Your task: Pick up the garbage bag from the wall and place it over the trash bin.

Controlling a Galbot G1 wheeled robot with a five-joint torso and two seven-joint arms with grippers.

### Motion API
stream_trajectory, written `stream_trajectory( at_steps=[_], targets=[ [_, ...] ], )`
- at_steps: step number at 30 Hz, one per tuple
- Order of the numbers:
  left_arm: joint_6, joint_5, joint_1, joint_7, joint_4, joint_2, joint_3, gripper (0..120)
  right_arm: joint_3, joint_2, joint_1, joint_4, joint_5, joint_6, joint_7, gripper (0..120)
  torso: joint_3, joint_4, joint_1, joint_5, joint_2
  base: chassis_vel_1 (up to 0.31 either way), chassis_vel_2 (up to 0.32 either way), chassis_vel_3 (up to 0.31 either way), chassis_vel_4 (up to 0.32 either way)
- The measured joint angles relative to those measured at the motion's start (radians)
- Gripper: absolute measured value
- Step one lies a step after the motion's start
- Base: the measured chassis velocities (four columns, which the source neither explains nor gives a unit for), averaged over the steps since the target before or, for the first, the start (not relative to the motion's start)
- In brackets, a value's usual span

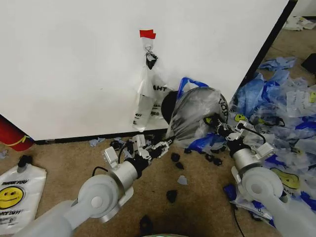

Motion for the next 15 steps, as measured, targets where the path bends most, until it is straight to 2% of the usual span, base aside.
stream_trajectory(
  at_steps=[3,8,15],
  targets=[
    [0.006,-0.002,0.007,0.0,-0.007,0.003,-0.003,79,-0.002,0.002,0.0,-0.002,-0.012,0.0,0.002,0,0.0,0.0001,0.0,-0.0005,0.0,0.0,0.0,0.0,0.0],
    [0.011,0.01,0.037,0.0,-0.011,0.011,-0.022,98,-0.006,0.004,-0.003,-0.005,-0.02,-0.001,0.005,0,0.0,0.0001,0.0,-0.0002,0.0,0.0,0.0,0.0,0.0],
    [0.007,0.055,0.058,-0.012,-0.003,0.019,-0.031,100,-0.008,0.001,0.005,-0.013,-0.052,0.009,0.024,0,0.0,-0.0001,0.0,-0.0003,0.0,0.0,0.0,0.0,0.0]
  ],
)
